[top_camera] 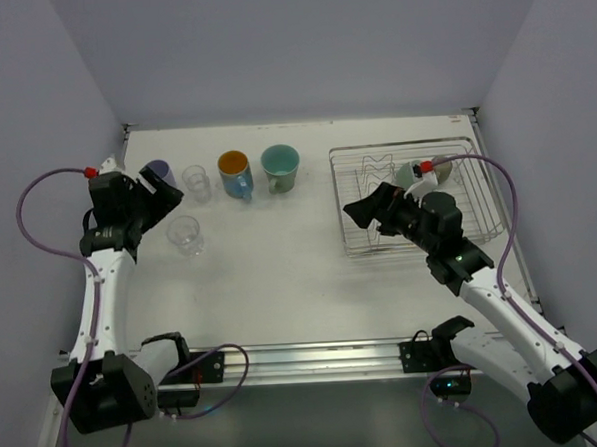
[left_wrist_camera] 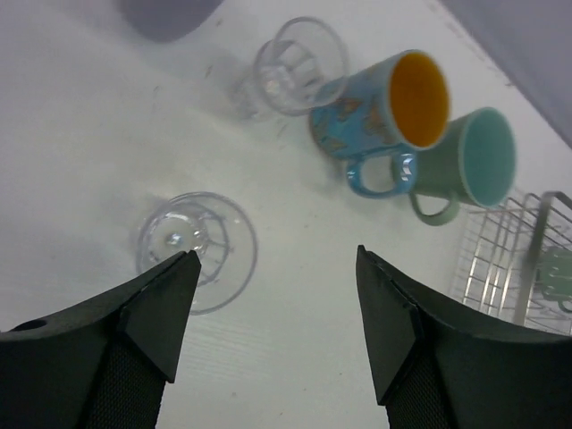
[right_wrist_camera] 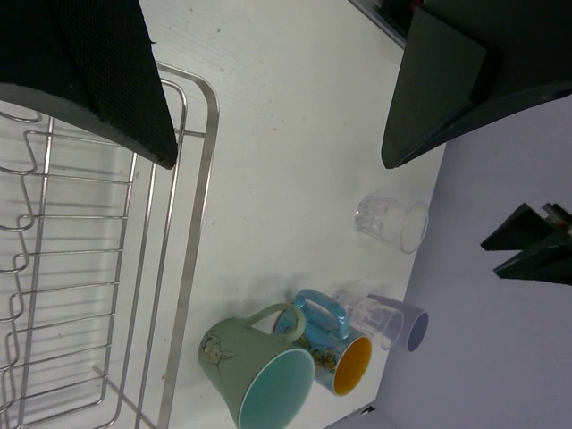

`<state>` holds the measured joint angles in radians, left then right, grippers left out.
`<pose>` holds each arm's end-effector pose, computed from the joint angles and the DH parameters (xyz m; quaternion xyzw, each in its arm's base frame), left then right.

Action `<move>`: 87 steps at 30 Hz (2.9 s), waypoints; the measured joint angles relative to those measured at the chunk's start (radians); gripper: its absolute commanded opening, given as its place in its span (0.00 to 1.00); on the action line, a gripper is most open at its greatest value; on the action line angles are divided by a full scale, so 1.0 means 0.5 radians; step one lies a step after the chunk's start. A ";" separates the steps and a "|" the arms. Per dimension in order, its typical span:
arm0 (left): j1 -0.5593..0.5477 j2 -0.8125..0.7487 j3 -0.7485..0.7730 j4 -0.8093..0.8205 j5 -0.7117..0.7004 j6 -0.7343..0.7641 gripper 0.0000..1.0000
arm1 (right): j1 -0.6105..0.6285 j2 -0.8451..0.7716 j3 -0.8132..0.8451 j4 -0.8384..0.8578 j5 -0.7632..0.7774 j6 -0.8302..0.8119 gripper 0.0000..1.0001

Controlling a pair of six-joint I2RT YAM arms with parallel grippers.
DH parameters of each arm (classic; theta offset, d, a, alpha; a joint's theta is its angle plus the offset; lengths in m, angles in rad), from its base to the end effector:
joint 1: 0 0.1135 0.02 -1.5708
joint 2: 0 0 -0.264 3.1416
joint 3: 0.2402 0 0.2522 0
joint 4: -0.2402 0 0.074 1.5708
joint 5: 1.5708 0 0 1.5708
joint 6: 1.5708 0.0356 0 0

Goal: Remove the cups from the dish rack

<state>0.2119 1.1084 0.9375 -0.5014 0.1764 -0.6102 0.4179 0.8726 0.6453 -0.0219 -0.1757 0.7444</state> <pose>0.2351 0.0442 0.2993 -0.3235 0.8378 -0.1634 0.4084 0.1877 0.0902 0.2921 0.0747 0.7848 0.3935 0.4730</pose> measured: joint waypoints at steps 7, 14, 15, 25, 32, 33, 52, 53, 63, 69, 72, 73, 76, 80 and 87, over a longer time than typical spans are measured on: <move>-0.453 -0.436 0.081 0.350 0.184 0.119 0.84 | -0.008 -0.055 0.002 -0.030 0.352 -0.141 0.83; -0.684 -0.684 -0.037 0.700 0.533 0.204 0.85 | -0.278 0.251 0.169 -0.139 0.616 -0.295 0.61; -0.720 -0.697 -0.080 0.742 0.575 0.217 0.85 | -0.357 0.320 0.215 -0.156 0.618 -0.320 0.60; -1.155 -0.742 -0.359 0.780 0.665 0.462 0.85 | -0.796 1.198 0.977 -0.356 0.567 -0.648 0.74; -1.436 -0.764 -0.384 0.758 0.581 0.600 0.85 | -0.829 1.686 1.353 -0.536 0.520 -0.924 0.89; -1.469 -0.772 -0.384 0.755 0.562 0.616 0.85 | -0.827 1.720 1.376 -0.562 0.515 -0.959 0.89; -1.688 -0.883 -0.384 0.685 0.326 0.728 0.85 | -0.826 2.177 1.868 -0.974 0.534 -1.200 0.82; -1.688 -0.883 -0.384 0.685 0.320 0.731 0.85 | -0.826 2.187 1.875 -0.988 0.536 -1.205 0.82; -1.697 -0.883 -0.384 0.668 0.295 0.735 0.85 | -0.827 2.284 1.955 -1.081 0.547 -1.236 0.86; -1.697 -0.884 -0.384 0.656 0.280 0.735 0.85 | -0.827 2.292 1.933 -1.075 0.556 -1.231 0.88; -1.697 -0.883 -0.384 0.655 0.269 0.736 0.85 | -0.827 2.300 1.933 -1.062 0.562 -1.228 0.89; -1.697 -0.883 -0.384 0.655 0.266 0.736 0.85 | -0.826 2.304 1.933 -1.060 0.567 -1.228 0.89; -1.697 -0.883 -0.384 0.654 0.259 0.736 0.85 | -0.827 2.327 1.933 -1.043 0.579 -1.226 0.84; -1.697 -0.880 -0.384 0.654 0.256 0.736 0.85 | -0.826 2.331 1.928 -1.005 0.590 -1.208 0.67; -1.697 -0.877 -0.384 0.651 0.247 0.737 0.85 | -0.825 2.185 1.680 -0.796 0.630 -1.130 0.36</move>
<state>-0.6365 0.6701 0.7456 -0.1761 0.3000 -0.2417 0.0055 1.9652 1.4853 -0.4198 0.1394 0.1795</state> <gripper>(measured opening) 0.850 0.821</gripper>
